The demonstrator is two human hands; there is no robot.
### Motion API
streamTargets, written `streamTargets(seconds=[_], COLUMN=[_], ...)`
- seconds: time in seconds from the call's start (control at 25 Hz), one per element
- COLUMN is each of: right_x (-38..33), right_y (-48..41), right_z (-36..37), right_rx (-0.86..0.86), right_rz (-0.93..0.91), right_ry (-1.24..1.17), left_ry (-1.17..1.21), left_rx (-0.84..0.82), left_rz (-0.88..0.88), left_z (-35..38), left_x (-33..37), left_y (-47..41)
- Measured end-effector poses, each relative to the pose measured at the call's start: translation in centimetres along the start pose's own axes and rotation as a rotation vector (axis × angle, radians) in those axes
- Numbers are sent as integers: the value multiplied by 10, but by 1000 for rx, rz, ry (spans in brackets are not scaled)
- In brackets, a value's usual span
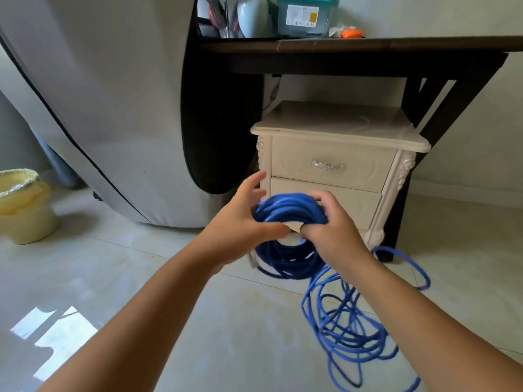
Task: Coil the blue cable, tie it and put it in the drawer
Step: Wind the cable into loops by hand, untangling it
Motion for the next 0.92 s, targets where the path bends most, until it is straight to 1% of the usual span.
streamTargets(seconds=[0.08,0.12,0.16,0.2,0.28,0.32,0.4,0.48,0.52,0.72,0.8,0.92], right_x=[-8,-10,-14,-17,-23,-22,-13,3,11,21,18,22], right_y=[6,8,12,15,18,17,12,8,7,8,10,3], right_z=[9,14,18,20,15,10,-1,-8,-11,-1,3,2], right_rx=[-81,-94,-81,-45,10,4,-100,-229,-260,-292,-269,-133], right_rz=[-111,-179,-252,-312,-383,-367,-239,-88,-53,10,51,113], right_ry=[272,401,501,554,504,432,317,278,253,55,-88,-348], left_ry=[-405,-559,-628,-631,-571,-529,-432,-289,-198,288,417,491], left_rx=[-62,-69,-33,30,157,199,261,307,330,443,400,237], left_rz=[160,234,279,317,386,402,390,336,306,108,53,-36], left_z=[9,17,21,22,21,20,14,6,2,-3,2,12], left_x=[7,8,7,6,5,6,6,5,4,-4,-5,-9], left_y=[1,1,1,-1,-4,-3,-4,-5,-5,-7,-8,-11])
Point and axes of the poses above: each hand's wrist, its own y-axis away from the middle knuckle, its own z-axis out of the palm, x = y × z, the point moved 5 cm from there along -y, towards the middle knuckle, and after that the axes turned 1 degree about y, right-handed, at the moved point
